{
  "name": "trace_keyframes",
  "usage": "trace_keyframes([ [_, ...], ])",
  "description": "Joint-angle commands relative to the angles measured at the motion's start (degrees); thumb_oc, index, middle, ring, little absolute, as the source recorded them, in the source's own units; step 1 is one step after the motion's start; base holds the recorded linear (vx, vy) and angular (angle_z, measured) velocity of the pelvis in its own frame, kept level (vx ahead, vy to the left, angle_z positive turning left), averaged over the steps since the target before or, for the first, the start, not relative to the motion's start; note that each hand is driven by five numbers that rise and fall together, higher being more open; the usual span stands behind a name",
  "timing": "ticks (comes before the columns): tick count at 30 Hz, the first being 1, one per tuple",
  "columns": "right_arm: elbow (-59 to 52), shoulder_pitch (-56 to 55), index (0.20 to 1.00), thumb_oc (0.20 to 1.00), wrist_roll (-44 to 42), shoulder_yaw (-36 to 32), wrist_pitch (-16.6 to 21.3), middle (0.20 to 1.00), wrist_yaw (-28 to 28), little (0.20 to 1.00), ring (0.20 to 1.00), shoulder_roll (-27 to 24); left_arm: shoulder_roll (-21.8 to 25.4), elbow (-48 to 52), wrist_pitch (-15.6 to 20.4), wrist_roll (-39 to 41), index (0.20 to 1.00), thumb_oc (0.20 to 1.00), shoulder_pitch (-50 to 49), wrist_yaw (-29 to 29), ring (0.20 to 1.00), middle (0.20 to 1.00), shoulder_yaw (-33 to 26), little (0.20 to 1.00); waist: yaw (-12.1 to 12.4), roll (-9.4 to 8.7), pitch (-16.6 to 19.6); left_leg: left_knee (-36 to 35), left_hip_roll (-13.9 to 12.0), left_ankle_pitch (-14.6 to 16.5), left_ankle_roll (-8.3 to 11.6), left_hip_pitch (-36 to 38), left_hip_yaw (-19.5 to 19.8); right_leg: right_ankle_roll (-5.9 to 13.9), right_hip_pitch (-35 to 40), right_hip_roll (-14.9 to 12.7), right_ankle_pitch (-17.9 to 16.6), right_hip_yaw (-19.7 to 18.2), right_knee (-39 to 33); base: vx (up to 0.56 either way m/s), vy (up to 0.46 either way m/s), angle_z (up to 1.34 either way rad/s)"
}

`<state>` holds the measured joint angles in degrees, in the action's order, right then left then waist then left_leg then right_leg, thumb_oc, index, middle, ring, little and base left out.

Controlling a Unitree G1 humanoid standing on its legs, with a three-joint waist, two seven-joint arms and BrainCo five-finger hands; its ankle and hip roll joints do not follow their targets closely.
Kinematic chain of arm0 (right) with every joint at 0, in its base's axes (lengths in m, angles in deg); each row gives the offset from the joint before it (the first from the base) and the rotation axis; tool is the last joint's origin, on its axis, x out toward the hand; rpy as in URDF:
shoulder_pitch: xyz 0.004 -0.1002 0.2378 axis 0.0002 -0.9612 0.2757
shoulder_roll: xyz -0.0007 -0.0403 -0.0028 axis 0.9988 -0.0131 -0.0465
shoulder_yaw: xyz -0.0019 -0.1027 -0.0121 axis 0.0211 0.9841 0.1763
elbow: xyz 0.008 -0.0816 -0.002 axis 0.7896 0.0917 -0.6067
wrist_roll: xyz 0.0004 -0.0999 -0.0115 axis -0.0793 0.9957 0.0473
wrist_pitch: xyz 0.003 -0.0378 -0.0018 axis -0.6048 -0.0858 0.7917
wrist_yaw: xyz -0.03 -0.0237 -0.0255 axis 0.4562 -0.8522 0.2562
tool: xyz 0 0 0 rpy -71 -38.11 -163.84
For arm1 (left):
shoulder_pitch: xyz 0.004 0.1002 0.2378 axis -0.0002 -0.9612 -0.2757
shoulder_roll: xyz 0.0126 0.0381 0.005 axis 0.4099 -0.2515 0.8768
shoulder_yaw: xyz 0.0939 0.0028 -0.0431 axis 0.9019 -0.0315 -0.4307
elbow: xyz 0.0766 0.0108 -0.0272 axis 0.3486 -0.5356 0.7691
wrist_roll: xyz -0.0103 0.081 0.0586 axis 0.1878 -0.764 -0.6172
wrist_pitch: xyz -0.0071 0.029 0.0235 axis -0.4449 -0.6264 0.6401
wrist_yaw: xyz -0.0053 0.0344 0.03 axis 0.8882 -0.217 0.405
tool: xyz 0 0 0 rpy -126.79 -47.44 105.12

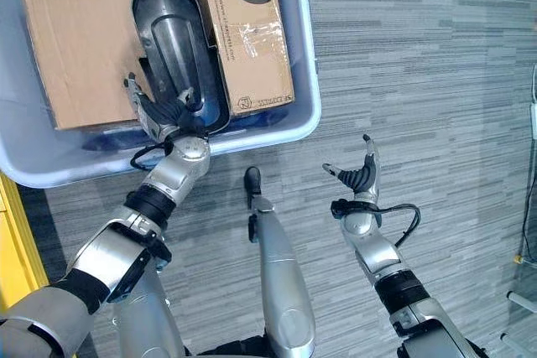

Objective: Move parts from the plastic box to the shelf.

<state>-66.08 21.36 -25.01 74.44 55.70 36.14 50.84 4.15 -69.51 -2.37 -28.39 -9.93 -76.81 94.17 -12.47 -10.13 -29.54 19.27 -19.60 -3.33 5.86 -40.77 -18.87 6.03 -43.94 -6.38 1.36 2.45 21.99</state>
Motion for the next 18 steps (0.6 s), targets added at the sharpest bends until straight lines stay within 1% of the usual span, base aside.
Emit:
trace_keyframes([
  [1,-1.91,1.13,1.0,1.0,-1.36,0.13,0.18,1.0,-1.13,1.0,1.0,-1.84,1.91,-10.95,-0.39,8.89,1.0,1.0,2.08,6.63,1.0,1.0,-1.08,1.0,-1.94,-3.61,-0.26,9.78,-0.82,6.64,3.32,-3.68,2.34,1.6,-1.21,0.68,-1.43,6.09,1.4,0.0,0.0,0.0],
  [3,-1.83,1.35,1.0,1.0,-1.87,0.32,0.36,1.0,-1.16,1.0,1.0,-1.91,2.72,-12.65,-0.64,8.91,1.0,1.0,2.84,6.7,1.0,1.0,-1.55,1.0,-2.0,-3.92,-0.26,10.39,-0.79,6.82,3.36,-4.62,2.82,1.58,-1.89,0.87,-1.55,6.06,1.67,0.02,-0.041,-0.04],
  [4,-1.71,1.11,1.0,1.0,-2.14,0.41,0.86,1.0,-1.28,1.0,1.0,-1.83,3.26,-13.87,-1.67,9.33,1.0,1.0,3.47,6.73,1.0,1.0,-1.63,1.0,-2.02,-4.17,-0.26,10.72,-0.75,7.01,3.32,-5.17,3.2,1.55,-2.21,0.96,-1.61,6.09,1.73,0.02,-0.049,-0.04],
  [5,-1.66,1.13,1.0,1.0,-2.21,0.41,0.92,1.0,-1.33,1.0,1.0,-1.8,3.31,-14.05,-1.68,9.4,1.0,1.0,3.53,6.7,1.0,1.0,-1.66,1.0,-2.01,-4.19,-0.26,10.77,-0.75,7.03,3.32,-5.25,3.28,1.55,-2.25,0.98,-1.64,6.11,1.73,0.02,-0.051,-0.05],
  [6,-1.76,1.42,1.0,1.0,-2.66,0.59,0.9,1.0,-1.67,1.0,1.0,-1.66,3.81,-15.41,-2.11,8.27,1.0,1.0,4.11,6.96,1.0,1.0,-1.79,1.0,-2.08,-4.46,-0.26,11.24,-0.79,7.25,3.34,-5.86,3.59,1.53,-2.69,1.08,-1.66,6.17,1.87,0.02,-0.039,-0.08],
  [7,-2.13,1.36,1.0,1.0,-2.99,0.58,0.95,1.0,-1.6,1.0,1.0,-1.93,4.45,-16.36,-2.95,9.06,1.0,1.0,4.59,6.81,1.0,1.0,-1.7,1.0,-2.09,-4.62,-0.26,11.44,-0.69,7.3,3.34,-6.38,3.86,1.49,-3.04,1.12,-1.8,6.27,1.85,0.03,-0.045,-0.11],
  [9,-2.58,1.32,1.0,1.0,-3.34,0.66,0.74,1.0,-1.84,1.0,1.0,-1.83,4.86,-17.95,-2.88,10.79,1.0,1.0,4.32,8.56,1.0,1.0,-2.28,1.0,-2.04,-4.76,-0.26,11.85,-0.51,7.43,3.31,-7.37,4.35,1.45,-3.85,1.23,-1.84,6.3,2.18,0.03,-0.028,-0.08],
  [12,-2.99,1.15,1.0,1.0,-3.54,0.6,0.48,1.0,-1.79,1.0,1.0,-1.91,4.6,-18.32,-2.2,11.55,1.0,1.0,3.89,10.76,1.0,1.0,-2.36,1.0,-2.03,-4.83,-0.26,12.18,-0.48,7.53,3.26,-7.94,4.66,1.43,-4.35,1.19,-1.91,6.41,2.4,0.01,-0.009,0.11],
  [15,-3.25,0.74,1.0,1.0,-3.67,0.41,0.64,1.0,-1.82,1.0,1.0,-1.95,4.06,-18.16,-1.93,12.48,1.0,1.0,3.14,12.02,1.0,1.0,-2.2,1.0,-2.1,-4.85,-0.26,12.1,-0.26,7.56,3.18,-8.19,4.74,1.38,-4.57,1.31,-2.07,6.41,2.21,0.01,-0.003,-0.28],
  [16,-3.42,0.71,1.0,1.0,-3.75,0.4,0.53,1.0,-1.89,1.0,1.0,-2.01,4.0,-18.17,-2.16,12.4,1.0,1.0,3.04,12.28,1.0,1.0,-2.13,1.0,-2.1,-4.85,-0.26,12.16,-0.24,7.59,3.19,-8.25,4.76,1.38,-4.65,1.33,-2.08,6.42,2.26,0.02,0.0,0.28],
  [18,-3.69,0.58,1.0,1.0,-3.84,0.19,0.3,1.0,-1.77,1.0,1.0,-2.16,3.99,-18.27,-3.71,12.09,1.0,1.0,2.69,12.51,1.0,1.0,-1.88,1.0,-2.08,-4.78,-0.26,12.28,-0.19,7.66,3.14,-8.39,4.81,1.34,-4.81,1.3,-2.08,6.43,2.36,0.02,0.002,0.39],
])
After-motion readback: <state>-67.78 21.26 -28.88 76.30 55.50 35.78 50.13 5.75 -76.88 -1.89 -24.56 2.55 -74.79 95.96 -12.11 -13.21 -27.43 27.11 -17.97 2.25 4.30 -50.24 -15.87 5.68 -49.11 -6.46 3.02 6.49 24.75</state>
